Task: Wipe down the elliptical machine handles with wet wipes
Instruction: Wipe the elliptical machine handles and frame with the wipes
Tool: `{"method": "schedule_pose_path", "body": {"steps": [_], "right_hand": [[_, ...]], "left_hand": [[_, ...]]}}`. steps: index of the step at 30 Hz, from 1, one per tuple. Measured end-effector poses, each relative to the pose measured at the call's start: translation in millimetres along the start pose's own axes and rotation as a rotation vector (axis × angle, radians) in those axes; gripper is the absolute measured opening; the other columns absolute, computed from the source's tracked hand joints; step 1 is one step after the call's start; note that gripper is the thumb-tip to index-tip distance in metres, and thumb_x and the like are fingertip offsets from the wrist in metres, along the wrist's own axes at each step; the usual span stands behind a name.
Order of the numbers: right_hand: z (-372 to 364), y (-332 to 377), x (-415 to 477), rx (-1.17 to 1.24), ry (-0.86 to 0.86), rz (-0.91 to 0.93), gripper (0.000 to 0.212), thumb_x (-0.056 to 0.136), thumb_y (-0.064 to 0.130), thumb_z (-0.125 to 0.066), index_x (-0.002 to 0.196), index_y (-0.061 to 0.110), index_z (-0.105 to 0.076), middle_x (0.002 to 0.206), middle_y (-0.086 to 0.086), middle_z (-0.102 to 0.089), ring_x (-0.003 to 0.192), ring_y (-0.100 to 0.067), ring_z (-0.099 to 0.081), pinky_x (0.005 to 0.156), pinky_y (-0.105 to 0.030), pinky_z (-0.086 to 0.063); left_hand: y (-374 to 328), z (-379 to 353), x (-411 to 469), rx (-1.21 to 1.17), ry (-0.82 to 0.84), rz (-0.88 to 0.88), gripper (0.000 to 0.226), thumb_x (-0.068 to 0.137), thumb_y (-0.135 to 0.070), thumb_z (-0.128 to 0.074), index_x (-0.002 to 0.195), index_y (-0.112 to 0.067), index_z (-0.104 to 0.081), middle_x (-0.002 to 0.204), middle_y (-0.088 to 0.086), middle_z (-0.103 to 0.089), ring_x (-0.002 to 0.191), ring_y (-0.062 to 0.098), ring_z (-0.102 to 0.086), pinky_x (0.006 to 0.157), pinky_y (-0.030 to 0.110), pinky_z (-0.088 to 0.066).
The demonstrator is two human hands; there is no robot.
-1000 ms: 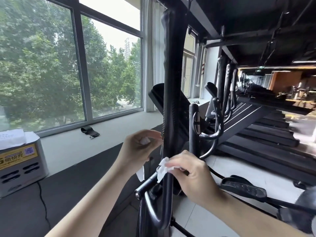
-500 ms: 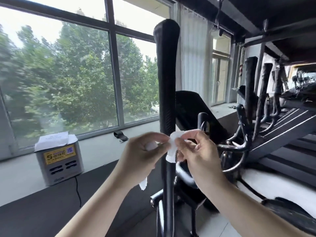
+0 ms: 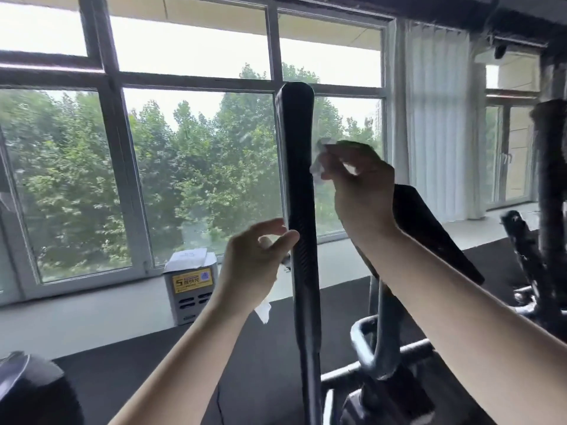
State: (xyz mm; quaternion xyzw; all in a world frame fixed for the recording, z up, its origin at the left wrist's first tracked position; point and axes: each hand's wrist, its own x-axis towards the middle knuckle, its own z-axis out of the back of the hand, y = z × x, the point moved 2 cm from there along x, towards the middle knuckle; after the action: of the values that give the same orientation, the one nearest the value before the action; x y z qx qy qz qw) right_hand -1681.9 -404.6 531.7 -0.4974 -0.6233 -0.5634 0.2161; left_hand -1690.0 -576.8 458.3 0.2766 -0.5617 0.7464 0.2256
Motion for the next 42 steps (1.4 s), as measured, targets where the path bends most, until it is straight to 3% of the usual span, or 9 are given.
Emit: {"method": "schedule_pose_path", "body": {"steps": [4, 7, 12, 18, 24, 31, 34, 37, 42], "right_hand": [[-12.7, -18.0, 15.1, 0.121, 0.028, 0.063, 0.031, 0.089, 0.000, -0.074, 0.076, 0.029, -0.078, 0.096, -0.015, -0.071, 0.083, -0.022, -0.069, 0.075, -0.030, -0.053], [3.9, -44.1, -24.4, 0.069, 0.059, 0.005, 0.023, 0.092, 0.000, -0.074, 0.082, 0.021, -0.077, 0.091, -0.003, -0.069, 0.081, -0.014, -0.069, 0.074, -0.024, -0.052], [29.5, -77.9, -83.0, 0.150, 0.143, -0.167, 0.016, 0.090, -0.008, -0.073, 0.086, 0.007, -0.079, 0.090, -0.012, -0.069, 0.062, -0.012, -0.059, 0.062, -0.024, -0.048], [-9.7, -29.1, 5.8, 0.324, 0.040, -0.111, 0.026, 0.087, -0.011, -0.069, 0.077, 0.010, -0.078, 0.086, -0.015, -0.074, 0.066, -0.008, -0.065, 0.065, -0.019, -0.049], [-38.5, -8.0, 75.6, 0.369, -0.029, 0.003, 0.032, 0.085, 0.006, -0.073, 0.065, 0.031, -0.076, 0.073, 0.002, -0.072, 0.082, -0.038, -0.065, 0.077, -0.047, -0.056], [-25.6, -17.8, 32.6, 0.348, 0.006, 0.087, 0.019, 0.083, -0.013, -0.076, 0.089, 0.004, -0.079, 0.090, -0.010, -0.069, 0.085, 0.002, -0.070, 0.077, -0.011, -0.051], [-4.4, -35.7, -15.4, 0.168, 0.035, 0.105, 0.017, 0.086, -0.004, -0.079, 0.087, 0.013, -0.080, 0.090, 0.003, -0.071, 0.087, -0.009, -0.070, 0.080, -0.013, -0.048], [13.8, -52.4, -52.4, 0.140, 0.085, -0.043, 0.019, 0.087, -0.005, -0.078, 0.086, 0.014, -0.080, 0.095, -0.007, -0.069, 0.087, -0.005, -0.069, 0.079, -0.014, -0.050], [-7.6, -19.3, 8.6, 0.094, 0.081, 0.082, 0.012, 0.085, 0.000, -0.079, 0.078, 0.009, -0.081, 0.087, -0.009, -0.073, 0.087, -0.008, -0.066, 0.076, -0.017, -0.050]], "left_hand": [[1.1, -11.7, 0.0, -0.027, -0.034, 0.076, 0.017, 0.090, -0.027, -0.078, 0.107, -0.030, -0.079, 0.056, -0.014, -0.066, 0.037, 0.010, -0.045, 0.040, 0.018, -0.036], [2.7, -13.7, -0.9, -0.072, -0.063, 0.116, 0.018, 0.089, -0.022, -0.079, 0.091, -0.040, -0.080, 0.055, -0.010, -0.065, 0.038, 0.012, -0.039, 0.043, 0.020, -0.035], [-3.7, -15.6, -0.3, -0.066, -0.055, 0.133, 0.018, 0.090, -0.016, -0.077, 0.097, -0.033, -0.079, 0.045, -0.012, -0.053, 0.035, 0.008, -0.034, 0.043, 0.019, -0.029], [-9.4, -15.2, -1.0, -0.048, -0.081, 0.163, 0.016, 0.089, -0.012, -0.078, 0.102, -0.022, -0.080, 0.056, -0.014, -0.066, 0.035, 0.009, -0.035, 0.037, 0.017, -0.031], [-15.4, -14.4, -2.6, -0.030, -0.060, 0.177, 0.016, 0.089, -0.009, -0.077, 0.101, -0.019, -0.080, 0.059, -0.012, -0.069, 0.036, 0.009, -0.036, 0.037, 0.016, -0.032], [-14.2, -10.6, -0.4, -0.012, -0.062, 0.188, 0.015, 0.089, -0.014, -0.079, 0.098, -0.025, -0.080, 0.047, -0.004, -0.053, 0.037, 0.012, -0.036, 0.038, 0.016, -0.032], [-13.2, -10.5, -1.0, 0.000, -0.061, 0.187, 0.015, 0.088, -0.017, -0.080, 0.091, -0.032, -0.082, 0.046, -0.002, -0.052, 0.036, 0.013, -0.038, 0.041, 0.018, -0.032], [-10.1, -10.5, -0.1, -0.007, -0.050, 0.179, 0.016, 0.087, -0.021, -0.081, 0.089, -0.037, -0.082, 0.048, 0.002, -0.049, 0.035, 0.013, -0.038, 0.044, 0.021, -0.031], [-13.0, -10.7, 0.1, -0.017, -0.029, 0.159, 0.015, 0.088, -0.017, -0.080, 0.095, -0.030, -0.080, 0.047, -0.003, -0.053, 0.035, 0.011, -0.036, 0.043, 0.020, -0.032]]}}
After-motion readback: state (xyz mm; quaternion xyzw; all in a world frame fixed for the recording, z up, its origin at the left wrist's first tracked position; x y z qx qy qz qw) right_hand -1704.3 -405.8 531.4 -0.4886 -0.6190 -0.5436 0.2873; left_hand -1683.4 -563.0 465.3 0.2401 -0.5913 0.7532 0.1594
